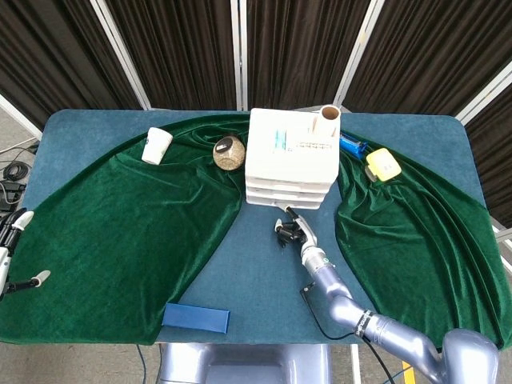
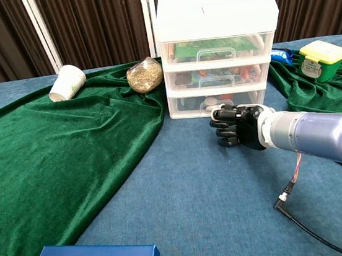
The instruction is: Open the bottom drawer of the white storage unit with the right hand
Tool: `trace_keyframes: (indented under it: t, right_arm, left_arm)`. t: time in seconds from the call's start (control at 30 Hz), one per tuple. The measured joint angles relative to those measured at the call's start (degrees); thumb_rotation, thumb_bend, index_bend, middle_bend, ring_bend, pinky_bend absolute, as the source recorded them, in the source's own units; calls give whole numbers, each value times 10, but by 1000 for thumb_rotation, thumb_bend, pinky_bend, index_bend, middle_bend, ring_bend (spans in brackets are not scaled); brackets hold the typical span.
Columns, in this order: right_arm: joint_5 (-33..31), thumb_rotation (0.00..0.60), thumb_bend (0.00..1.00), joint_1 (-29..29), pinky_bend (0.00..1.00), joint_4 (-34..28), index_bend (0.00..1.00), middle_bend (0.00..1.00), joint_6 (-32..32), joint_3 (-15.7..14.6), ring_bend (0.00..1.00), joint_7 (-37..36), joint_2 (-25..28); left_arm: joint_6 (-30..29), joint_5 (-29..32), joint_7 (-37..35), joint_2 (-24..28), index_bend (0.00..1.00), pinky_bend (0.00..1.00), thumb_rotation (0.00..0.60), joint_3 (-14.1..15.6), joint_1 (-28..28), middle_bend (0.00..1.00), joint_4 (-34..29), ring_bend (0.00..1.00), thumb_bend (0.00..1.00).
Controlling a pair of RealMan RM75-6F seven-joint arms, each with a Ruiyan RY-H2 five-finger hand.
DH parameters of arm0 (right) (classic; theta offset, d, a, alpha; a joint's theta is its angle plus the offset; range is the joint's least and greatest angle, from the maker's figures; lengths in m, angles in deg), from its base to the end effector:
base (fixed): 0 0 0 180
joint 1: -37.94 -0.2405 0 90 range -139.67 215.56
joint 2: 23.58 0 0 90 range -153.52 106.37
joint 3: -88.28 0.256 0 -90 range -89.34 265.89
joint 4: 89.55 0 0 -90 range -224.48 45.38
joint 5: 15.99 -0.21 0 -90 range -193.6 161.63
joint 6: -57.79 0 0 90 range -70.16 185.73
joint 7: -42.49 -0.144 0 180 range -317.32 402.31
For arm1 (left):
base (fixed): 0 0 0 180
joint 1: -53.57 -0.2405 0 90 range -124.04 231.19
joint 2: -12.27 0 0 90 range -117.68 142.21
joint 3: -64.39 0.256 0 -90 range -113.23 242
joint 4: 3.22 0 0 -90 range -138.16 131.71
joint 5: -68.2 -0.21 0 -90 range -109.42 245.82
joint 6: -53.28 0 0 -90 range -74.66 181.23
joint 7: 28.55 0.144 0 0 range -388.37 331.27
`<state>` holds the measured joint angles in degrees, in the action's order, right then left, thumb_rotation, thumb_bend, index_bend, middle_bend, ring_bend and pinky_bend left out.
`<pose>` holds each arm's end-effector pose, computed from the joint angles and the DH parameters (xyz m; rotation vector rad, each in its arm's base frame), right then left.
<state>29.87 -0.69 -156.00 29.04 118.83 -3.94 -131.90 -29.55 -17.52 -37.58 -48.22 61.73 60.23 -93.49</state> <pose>-0.1490 -0.3619 -0.1084 0.5040 -2.6155 1.3357 -0.3200 0.1913 0.1789 -1.3892 -0.9603 -0.9470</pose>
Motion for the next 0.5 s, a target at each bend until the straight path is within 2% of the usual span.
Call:
trace_keyframes:
  t: [0.2,0.5]
  right_arm:
    - [7,600,659,-2,811,17,157,908,21,13,941,-11,-9]
    - [15,600,659,-5,811,43,314,908,67,34,941,-37,-21]
  left_arm:
    - [3,3,-2,0,0,0,600,0,1,0,1,0,45]
    - [10,7,-4,2,0,0,600,0,3,0,2,0,45]
